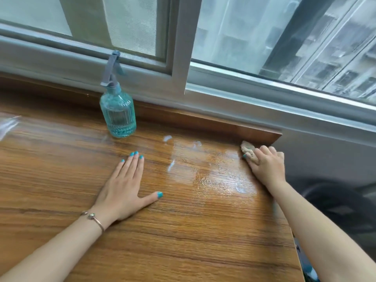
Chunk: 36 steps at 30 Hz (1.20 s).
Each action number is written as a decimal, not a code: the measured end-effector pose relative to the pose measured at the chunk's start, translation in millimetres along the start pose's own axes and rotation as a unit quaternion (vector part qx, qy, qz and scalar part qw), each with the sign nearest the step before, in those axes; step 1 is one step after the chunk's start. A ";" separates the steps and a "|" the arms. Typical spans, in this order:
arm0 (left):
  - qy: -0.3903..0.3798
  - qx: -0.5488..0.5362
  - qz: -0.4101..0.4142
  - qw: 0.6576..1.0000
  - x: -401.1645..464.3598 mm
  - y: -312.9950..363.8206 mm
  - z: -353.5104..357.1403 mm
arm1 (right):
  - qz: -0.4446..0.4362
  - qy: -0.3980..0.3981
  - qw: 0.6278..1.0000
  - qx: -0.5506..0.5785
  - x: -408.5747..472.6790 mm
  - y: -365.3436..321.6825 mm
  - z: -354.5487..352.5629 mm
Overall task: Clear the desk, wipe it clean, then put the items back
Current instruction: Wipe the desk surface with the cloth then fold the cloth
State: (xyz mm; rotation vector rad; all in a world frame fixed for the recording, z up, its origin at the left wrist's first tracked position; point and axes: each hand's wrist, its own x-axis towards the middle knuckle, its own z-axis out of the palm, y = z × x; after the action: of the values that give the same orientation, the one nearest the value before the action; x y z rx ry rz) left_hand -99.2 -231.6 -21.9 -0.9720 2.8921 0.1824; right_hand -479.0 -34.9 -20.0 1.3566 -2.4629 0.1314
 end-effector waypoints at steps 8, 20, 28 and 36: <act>-0.011 -0.152 -0.028 0.988 -13.0 -9.4 -14.4 | -0.047 0.065 0.994 0.080 -4.4 -123.8 -78.5; 0.135 -0.199 -0.150 0.959 -174.8 -179.6 -43.5 | -0.111 0.078 0.951 0.277 -30.6 -410.6 -119.1; 0.179 -0.205 -0.195 0.942 -300.3 -350.8 -50.5 | -0.146 0.054 0.940 0.303 -53.6 -587.9 -147.8; 0.193 -0.260 -0.246 0.914 -366.3 -471.2 -46.7 | -0.213 -0.113 0.909 0.340 -49.0 -733.9 -148.6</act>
State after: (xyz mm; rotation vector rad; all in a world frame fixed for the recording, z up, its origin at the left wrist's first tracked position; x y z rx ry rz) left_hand 475.2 -392.7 27.3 -1.9900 2.8416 0.8346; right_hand 194.1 -359.5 49.1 2.2757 -2.3059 0.8322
